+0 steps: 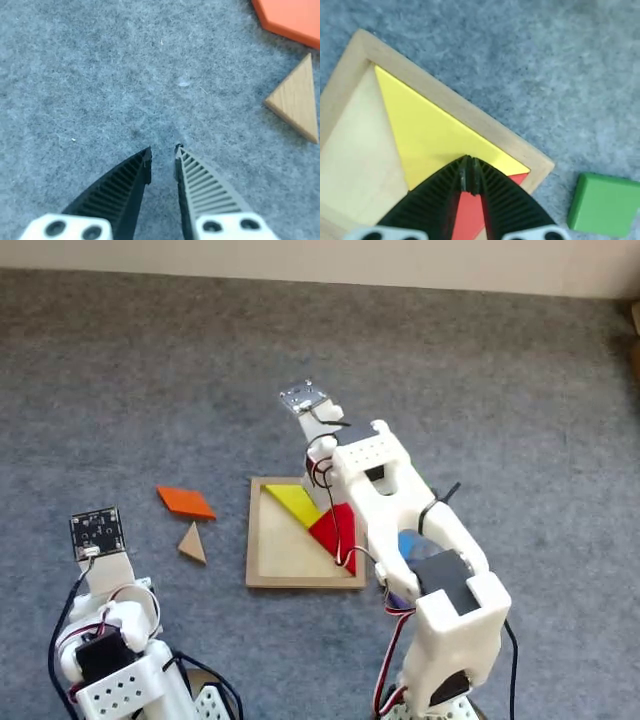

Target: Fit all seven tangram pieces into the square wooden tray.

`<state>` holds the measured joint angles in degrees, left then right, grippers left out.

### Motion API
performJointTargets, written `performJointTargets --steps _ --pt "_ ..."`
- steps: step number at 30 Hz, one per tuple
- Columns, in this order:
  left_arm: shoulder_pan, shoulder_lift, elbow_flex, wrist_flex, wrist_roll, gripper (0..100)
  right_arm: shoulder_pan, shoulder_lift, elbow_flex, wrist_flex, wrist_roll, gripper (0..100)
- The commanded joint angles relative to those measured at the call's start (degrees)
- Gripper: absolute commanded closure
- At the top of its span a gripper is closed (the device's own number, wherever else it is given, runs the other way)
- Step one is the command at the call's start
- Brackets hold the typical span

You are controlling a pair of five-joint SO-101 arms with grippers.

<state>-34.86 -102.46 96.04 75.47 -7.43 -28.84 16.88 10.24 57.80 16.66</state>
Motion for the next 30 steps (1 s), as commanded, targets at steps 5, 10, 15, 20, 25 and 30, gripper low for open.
performJointTargets --steps 5,10,15,20,25,30 --pt "-0.48 -1.80 1.10 0.44 0.26 91 1.45 -0.13 -0.57 6.02 0.70 99.5" --pt "-0.66 -1.80 1.10 0.44 0.26 91 1.45 -3.30 -0.57 7.69 0.44 99.5" --pt "-0.75 -1.80 1.10 0.44 0.26 91 3.03 -10.51 -0.04 7.60 0.35 99.5" --pt "-0.75 -1.80 1.10 0.44 0.26 91 7.34 -13.49 0.04 7.60 0.26 99.5" --pt "-0.75 -1.80 1.10 0.44 0.26 91 10.07 -13.49 -0.04 5.23 -3.25 99.1" --pt "-0.57 -1.80 1.10 0.44 0.26 91 12.18 -13.41 -0.22 5.23 -7.56 90.2"
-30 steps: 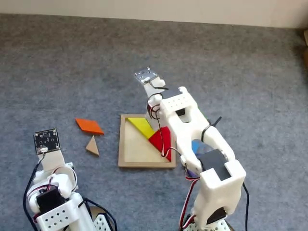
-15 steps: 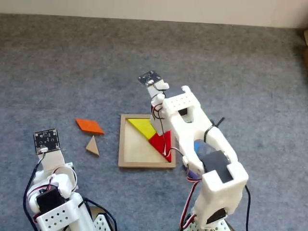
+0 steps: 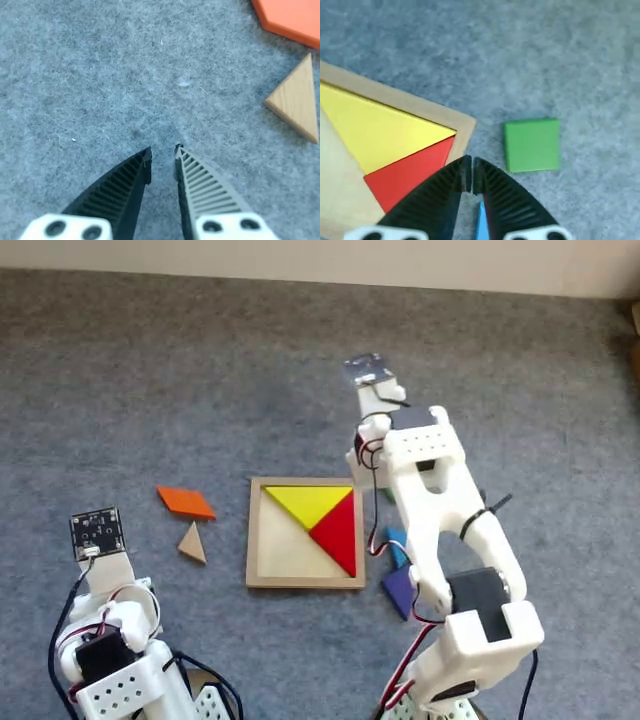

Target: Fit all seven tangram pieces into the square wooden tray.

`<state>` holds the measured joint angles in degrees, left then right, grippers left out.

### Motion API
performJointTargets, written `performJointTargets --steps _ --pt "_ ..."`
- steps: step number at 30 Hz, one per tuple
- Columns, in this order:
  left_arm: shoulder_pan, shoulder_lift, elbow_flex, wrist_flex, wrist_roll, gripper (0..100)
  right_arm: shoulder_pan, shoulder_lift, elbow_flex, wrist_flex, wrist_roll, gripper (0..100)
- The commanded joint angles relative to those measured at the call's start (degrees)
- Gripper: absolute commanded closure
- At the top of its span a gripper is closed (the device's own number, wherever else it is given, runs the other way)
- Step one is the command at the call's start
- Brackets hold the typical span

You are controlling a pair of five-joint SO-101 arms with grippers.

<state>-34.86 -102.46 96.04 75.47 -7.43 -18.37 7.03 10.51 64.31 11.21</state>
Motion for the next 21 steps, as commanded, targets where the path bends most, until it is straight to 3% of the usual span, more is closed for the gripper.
performJointTargets --steps 1,7,21 --pt "-0.48 -1.80 1.10 0.44 0.26 91 2.07 -3.56 -0.48 -1.27 -2.73 86.5" --pt "-0.40 -1.80 1.10 0.44 0.26 91 2.86 -3.47 -0.31 -2.68 -6.07 70.2" --pt "-0.31 -1.80 1.10 0.44 0.26 91 2.77 9.36 -4.35 -3.65 -0.35 69.9"
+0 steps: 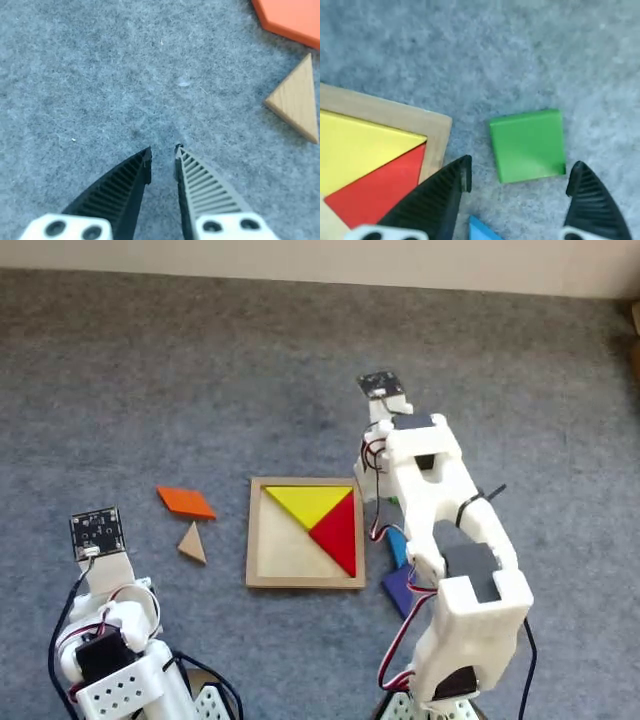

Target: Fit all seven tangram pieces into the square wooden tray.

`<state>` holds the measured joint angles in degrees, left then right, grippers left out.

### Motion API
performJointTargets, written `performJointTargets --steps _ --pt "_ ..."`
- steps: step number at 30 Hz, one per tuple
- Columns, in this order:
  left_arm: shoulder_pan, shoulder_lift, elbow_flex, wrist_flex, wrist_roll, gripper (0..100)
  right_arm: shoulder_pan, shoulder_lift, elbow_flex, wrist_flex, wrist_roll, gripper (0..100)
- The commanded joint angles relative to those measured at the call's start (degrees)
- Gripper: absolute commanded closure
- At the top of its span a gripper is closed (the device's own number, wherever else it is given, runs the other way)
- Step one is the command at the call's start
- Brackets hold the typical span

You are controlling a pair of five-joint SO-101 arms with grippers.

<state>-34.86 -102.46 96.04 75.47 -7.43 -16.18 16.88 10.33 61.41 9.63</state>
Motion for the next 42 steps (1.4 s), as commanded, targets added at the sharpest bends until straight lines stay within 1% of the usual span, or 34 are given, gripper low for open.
performJointTargets --steps 1,8,16,18,22,25,31,34,38,42 --pt "-0.31 -1.80 1.10 0.44 0.26 91 0.66 -0.13 -4.70 -0.75 1.23 69.9" --pt "-0.31 -1.80 1.10 0.44 0.26 91 0.66 3.30 -4.79 -1.19 1.41 70.1" --pt "-0.31 -1.80 1.10 0.44 0.26 91 1.54 6.46 -9.10 -0.75 1.41 70.4" --pt "-0.22 -1.80 1.10 0.44 0.26 91 1.98 6.55 -9.10 -0.75 1.41 73.4" --pt "-0.22 -1.80 1.10 0.44 0.26 91 2.24 6.55 -9.10 -0.75 1.41 86.2" --pt "-0.22 -1.80 1.10 0.44 0.26 91 2.24 6.55 -9.10 -0.75 1.41 93.2" --pt "-0.22 -1.80 1.10 0.44 0.26 91 2.33 6.37 -9.10 -0.75 1.41 95.4" --pt "-0.22 -1.80 1.10 0.44 0.26 91 2.33 3.91 -9.10 0.13 1.41 95.4" --pt "-0.22 -1.80 1.10 0.44 0.26 91 2.15 -3.12 -8.40 1.98 1.41 95.4" --pt "-0.22 -1.80 1.10 0.44 0.26 91 1.45 -9.45 -1.98 1.63 1.41 95.4"
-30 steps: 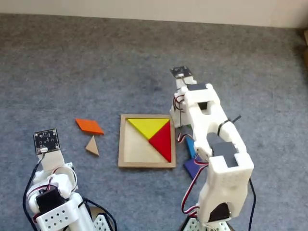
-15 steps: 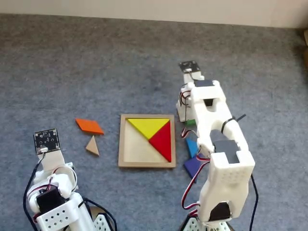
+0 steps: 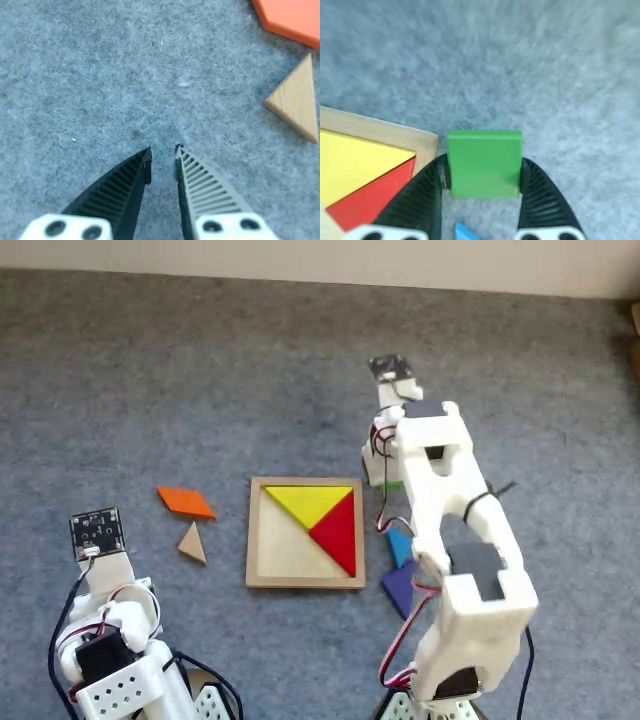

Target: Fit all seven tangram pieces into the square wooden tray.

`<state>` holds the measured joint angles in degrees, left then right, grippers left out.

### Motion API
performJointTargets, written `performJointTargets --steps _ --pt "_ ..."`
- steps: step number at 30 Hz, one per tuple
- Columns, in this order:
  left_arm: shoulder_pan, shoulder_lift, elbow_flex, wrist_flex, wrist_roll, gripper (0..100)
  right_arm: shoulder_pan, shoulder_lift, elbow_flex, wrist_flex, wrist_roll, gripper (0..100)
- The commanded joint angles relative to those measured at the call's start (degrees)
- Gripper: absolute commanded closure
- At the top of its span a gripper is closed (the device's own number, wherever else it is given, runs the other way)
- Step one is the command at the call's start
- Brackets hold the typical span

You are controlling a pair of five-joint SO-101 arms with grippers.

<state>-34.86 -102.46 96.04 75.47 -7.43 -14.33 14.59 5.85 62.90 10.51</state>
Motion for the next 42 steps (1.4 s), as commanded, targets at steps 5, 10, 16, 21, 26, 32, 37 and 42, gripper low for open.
performJointTargets --steps 5,10,16,21,26,32,37,42 --pt "-0.31 -1.80 1.10 0.44 0.26 91 -4.09 -14.02 7.87 0.13 0.53 95.4" --pt "-0.40 -1.80 1.10 0.44 0.26 91 -7.69 -19.30 12.53 0.13 0.53 95.4" --pt "-0.57 -1.80 1.10 0.44 0.26 91 -11.74 -21.58 15.52 0.13 0.53 95.4" --pt "-0.57 -1.80 1.10 0.44 0.26 91 -16.04 -21.58 17.19 0.04 0.53 95.4" --pt "-0.66 -1.80 1.10 0.44 0.26 91 -20.70 -21.93 21.23 -3.38 0.44 95.4" --pt "-0.40 -1.80 1.10 0.44 0.26 91 -25.98 -21.58 25.80 -8.84 0.44 95.4" --pt "-0.40 -1.80 1.10 0.44 0.26 91 -28.00 -21.49 26.42 -9.19 0.44 95.4" --pt "-0.40 -1.80 1.10 0.44 0.26 91 -28.09 -21.49 26.42 -9.19 0.44 95.4"
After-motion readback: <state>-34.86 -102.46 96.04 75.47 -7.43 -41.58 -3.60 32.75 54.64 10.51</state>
